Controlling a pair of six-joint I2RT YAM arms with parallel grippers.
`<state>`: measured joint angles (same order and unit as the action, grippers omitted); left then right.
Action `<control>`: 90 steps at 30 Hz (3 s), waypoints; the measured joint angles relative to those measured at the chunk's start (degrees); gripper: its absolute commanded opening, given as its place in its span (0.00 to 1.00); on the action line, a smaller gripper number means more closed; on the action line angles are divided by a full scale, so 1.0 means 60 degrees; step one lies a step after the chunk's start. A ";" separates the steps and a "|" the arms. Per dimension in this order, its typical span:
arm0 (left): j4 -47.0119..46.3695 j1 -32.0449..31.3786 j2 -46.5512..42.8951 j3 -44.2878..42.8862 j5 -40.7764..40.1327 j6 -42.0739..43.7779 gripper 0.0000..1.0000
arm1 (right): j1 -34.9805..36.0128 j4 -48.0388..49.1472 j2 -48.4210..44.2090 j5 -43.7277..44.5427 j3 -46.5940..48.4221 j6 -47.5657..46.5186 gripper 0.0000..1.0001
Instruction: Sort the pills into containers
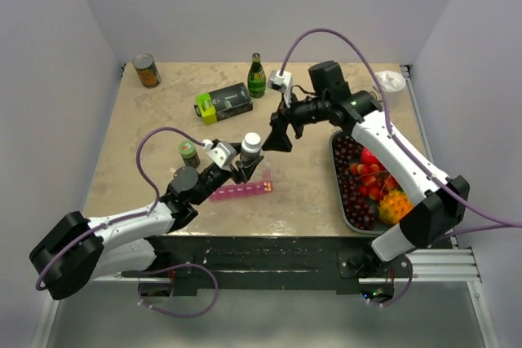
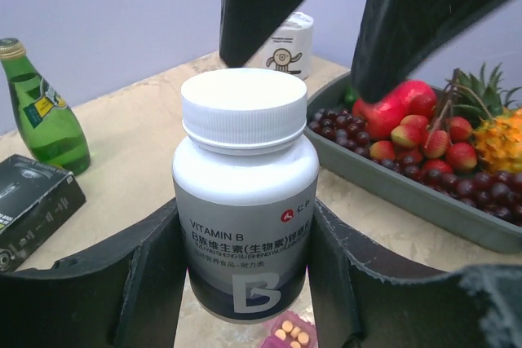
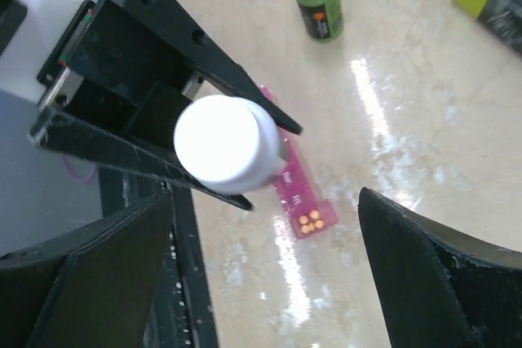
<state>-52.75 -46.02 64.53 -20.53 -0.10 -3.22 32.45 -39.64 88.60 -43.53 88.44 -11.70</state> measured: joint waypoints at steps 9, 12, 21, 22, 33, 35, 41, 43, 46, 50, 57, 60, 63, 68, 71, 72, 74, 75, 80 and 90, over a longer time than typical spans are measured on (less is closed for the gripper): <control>0.0739 0.0109 -0.1198 0.0273 0.2058 -0.0120 0.00 | -0.0364 -0.2124 -0.1355 -0.1603 0.0379 -0.4590 0.99; 0.1180 0.0142 -0.1308 0.0186 0.3370 -0.0229 0.00 | -0.0091 -0.3920 -0.1239 -0.2142 0.0882 -0.7315 0.94; 0.1781 0.0149 -0.1198 -0.0138 0.5727 -0.0623 0.00 | 0.1643 -0.5737 -0.0168 -0.1912 0.1144 -0.9708 0.68; 0.1803 0.0149 -0.1198 -0.0157 0.5825 -0.0627 0.00 | 0.1687 -0.5745 -0.0168 -0.1851 0.1111 -0.9694 0.64; 0.1960 0.0146 -0.1126 -0.0160 0.5530 -0.0790 0.00 | 0.1676 -0.4269 -0.0364 -0.1308 0.0612 -0.7264 0.22; 0.1800 0.0011 -0.1198 0.0040 0.4707 -0.0783 0.00 | 0.1617 -0.3242 -0.0510 -0.0929 0.0175 -0.5799 0.14; 0.1180 -0.1049 -0.0339 0.0240 0.0113 -0.0197 0.00 | 0.1038 -0.0164 -0.0401 0.0503 -0.1013 -0.0860 0.41; 0.0761 -0.1191 0.0284 0.0131 -0.0882 0.0029 0.00 | 0.0812 0.0291 -0.0120 0.0557 -0.1060 -0.0047 0.71; 0.0022 -0.1246 0.0845 0.0044 -0.1424 0.0339 0.00 | 0.0532 0.0393 0.0186 0.0492 -0.1020 0.0390 0.99; -0.0375 -0.1122 0.0528 0.0062 -0.0736 0.0321 0.00 | -0.0022 -0.0568 0.0124 -0.0321 -0.0324 -0.0914 0.99; 0.0554 -0.0787 -0.0973 0.0142 0.2634 -0.0452 0.00 | -0.0492 -0.3792 -0.1042 -0.1942 0.0998 -0.6918 0.99; 0.0987 -0.0790 -0.1107 0.0138 0.4033 -0.0732 0.00 | 0.0036 -0.4892 -0.1155 -0.2197 0.1075 -0.8961 0.95; 0.1504 -0.0787 -0.1104 0.0117 0.4965 -0.0871 0.00 | 0.0947 -0.5504 -0.0900 -0.2138 0.0947 -0.9952 0.89; 0.1956 -0.0769 -0.1096 -0.0011 0.5745 -0.0918 0.00 | 0.1807 -0.5949 -0.0463 -0.1916 0.0889 -1.0338 0.72; 0.1963 -0.0725 -0.1096 -0.0080 0.5971 -0.0965 0.00 | 0.1843 -0.6043 -0.0437 -0.1690 0.0889 -1.0309 0.65; 0.1963 -0.0710 -0.1096 -0.0106 0.6022 -0.0969 0.00 | 0.1843 -0.6069 -0.0437 -0.1610 0.0889 -1.0298 0.62; 0.1963 -0.0696 -0.1096 -0.0117 0.6073 -0.0973 0.00 | 0.1843 -0.6131 -0.0433 -0.1515 0.0889 -1.0247 0.54; 0.1978 -0.0667 -0.1096 -0.0117 0.6084 -0.0984 0.00 | 0.1847 -0.6175 -0.0433 -0.1432 0.0889 -1.0207 0.49; 0.2055 -0.0601 -0.1129 -0.0120 0.5974 -0.1042 0.00 | 0.1898 -0.6160 -0.0437 -0.1322 0.0878 -0.9617 0.24; 0.2222 -0.1027 -0.1260 0.0178 0.1286 0.0022 0.00 | 0.1475 -0.1286 -0.0809 0.0051 -0.0823 -0.2743 0.02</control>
<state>-39.42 -52.18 56.97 -19.46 7.62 -3.09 41.30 -47.35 83.74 -43.22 83.50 -28.16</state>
